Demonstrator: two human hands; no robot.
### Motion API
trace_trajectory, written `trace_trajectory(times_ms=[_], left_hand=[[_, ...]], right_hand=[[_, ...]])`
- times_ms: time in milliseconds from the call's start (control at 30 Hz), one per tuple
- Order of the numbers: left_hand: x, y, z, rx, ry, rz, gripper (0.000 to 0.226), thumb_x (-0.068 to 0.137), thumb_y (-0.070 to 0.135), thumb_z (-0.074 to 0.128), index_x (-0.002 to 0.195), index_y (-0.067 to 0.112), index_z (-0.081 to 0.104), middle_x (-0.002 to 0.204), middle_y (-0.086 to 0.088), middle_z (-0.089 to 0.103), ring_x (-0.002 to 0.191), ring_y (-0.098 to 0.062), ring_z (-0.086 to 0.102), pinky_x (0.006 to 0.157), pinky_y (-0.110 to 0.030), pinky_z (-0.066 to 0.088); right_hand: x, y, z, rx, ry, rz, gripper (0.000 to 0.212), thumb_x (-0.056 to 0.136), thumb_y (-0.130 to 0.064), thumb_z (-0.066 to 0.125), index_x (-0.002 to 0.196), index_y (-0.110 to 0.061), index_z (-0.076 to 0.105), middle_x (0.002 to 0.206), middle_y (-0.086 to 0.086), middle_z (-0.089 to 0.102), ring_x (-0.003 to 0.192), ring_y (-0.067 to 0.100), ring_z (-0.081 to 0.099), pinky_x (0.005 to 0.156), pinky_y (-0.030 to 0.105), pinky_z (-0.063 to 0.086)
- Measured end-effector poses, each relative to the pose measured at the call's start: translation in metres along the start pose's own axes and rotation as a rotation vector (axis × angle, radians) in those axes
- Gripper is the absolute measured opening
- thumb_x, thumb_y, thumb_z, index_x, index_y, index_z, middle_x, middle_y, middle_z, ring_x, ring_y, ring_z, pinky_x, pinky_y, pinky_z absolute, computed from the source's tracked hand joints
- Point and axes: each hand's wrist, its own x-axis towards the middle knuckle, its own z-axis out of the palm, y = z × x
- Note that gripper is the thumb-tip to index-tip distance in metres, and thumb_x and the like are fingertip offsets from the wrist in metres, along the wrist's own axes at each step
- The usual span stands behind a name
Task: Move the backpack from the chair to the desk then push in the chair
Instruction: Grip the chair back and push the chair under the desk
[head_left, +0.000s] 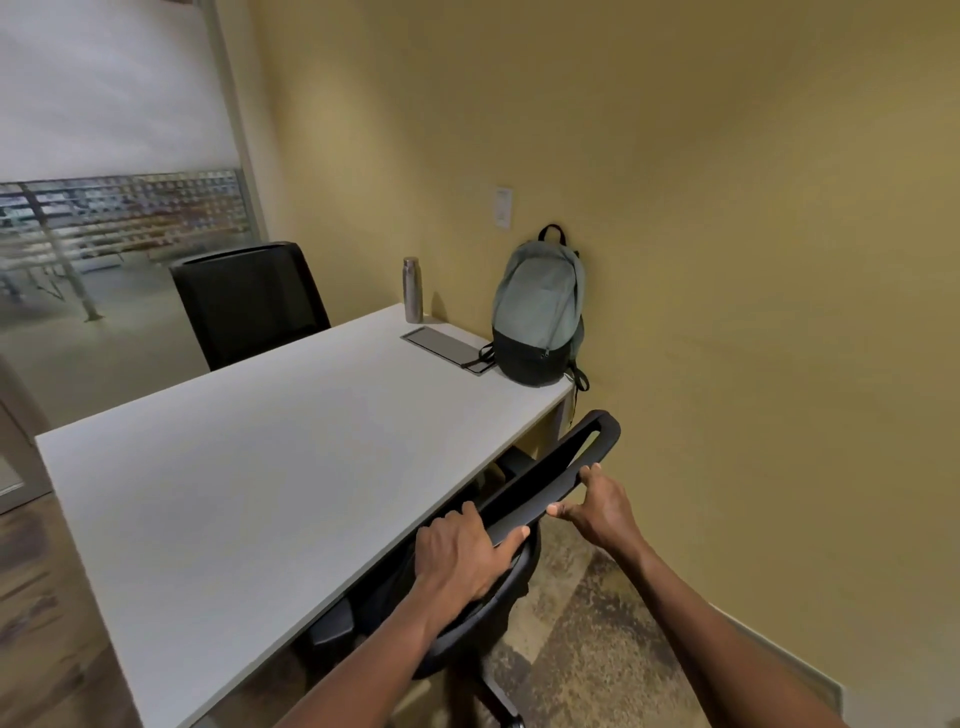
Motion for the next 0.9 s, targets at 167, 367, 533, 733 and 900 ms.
trace_trajectory(times_ms=[167, 367, 533, 733, 900], left_hand=[[0.022, 0.011, 0.004, 0.027, 0.029, -0.036, 0.085, 0.084, 0.087, 0.019, 0.102, 0.013, 0.057, 0.089, -0.005, 0.069, 0.079, -0.024, 0.066, 0.063, -0.034, 0.041], [0.043, 0.013, 0.008, 0.001, 0.067, -0.068, 0.083, 0.082, 0.087, 0.017, 0.092, 0.015, 0.055, 0.083, -0.004, 0.067, 0.074, -0.026, 0.063, 0.061, -0.034, 0.04], [0.06, 0.006, 0.01, -0.006, 0.099, -0.092, 0.082, 0.082, 0.088, 0.017, 0.091, 0.017, 0.056, 0.081, -0.002, 0.067, 0.074, -0.026, 0.064, 0.064, -0.035, 0.048], [0.079, -0.002, 0.015, -0.008, 0.126, -0.099, 0.086, 0.078, 0.09, 0.011, 0.09, 0.018, 0.056, 0.078, -0.001, 0.066, 0.07, -0.024, 0.063, 0.06, -0.033, 0.045], [0.095, -0.005, 0.018, -0.012, 0.127, -0.107, 0.089, 0.076, 0.091, 0.008, 0.091, 0.018, 0.057, 0.079, -0.001, 0.067, 0.071, -0.024, 0.064, 0.062, -0.034, 0.049]], right_hand=[[0.03, 0.005, -0.006, 0.019, -0.026, -0.046, 0.05, 0.073, -0.043, 0.085, 0.092, -0.013, 0.05, 0.101, 0.003, 0.05, 0.097, 0.031, 0.06, 0.068, 0.034, 0.036], [0.058, 0.006, -0.004, 0.032, -0.059, -0.075, 0.064, 0.075, -0.046, 0.083, 0.114, -0.002, 0.059, 0.129, 0.016, 0.058, 0.114, 0.037, 0.061, 0.075, 0.036, 0.045], [0.074, -0.001, -0.004, 0.043, -0.068, -0.06, 0.072, 0.073, -0.049, 0.083, 0.123, -0.003, 0.06, 0.131, 0.016, 0.06, 0.118, 0.034, 0.061, 0.084, 0.034, 0.05], [0.092, -0.008, 0.001, 0.044, -0.063, -0.057, 0.078, 0.076, -0.049, 0.081, 0.132, -0.002, 0.052, 0.131, 0.018, 0.059, 0.119, 0.036, 0.06, 0.089, 0.039, 0.051], [0.107, -0.01, 0.007, 0.02, -0.045, -0.086, 0.074, 0.077, -0.05, 0.08, 0.128, -0.003, 0.056, 0.137, 0.017, 0.055, 0.121, 0.037, 0.058, 0.09, 0.038, 0.051]])
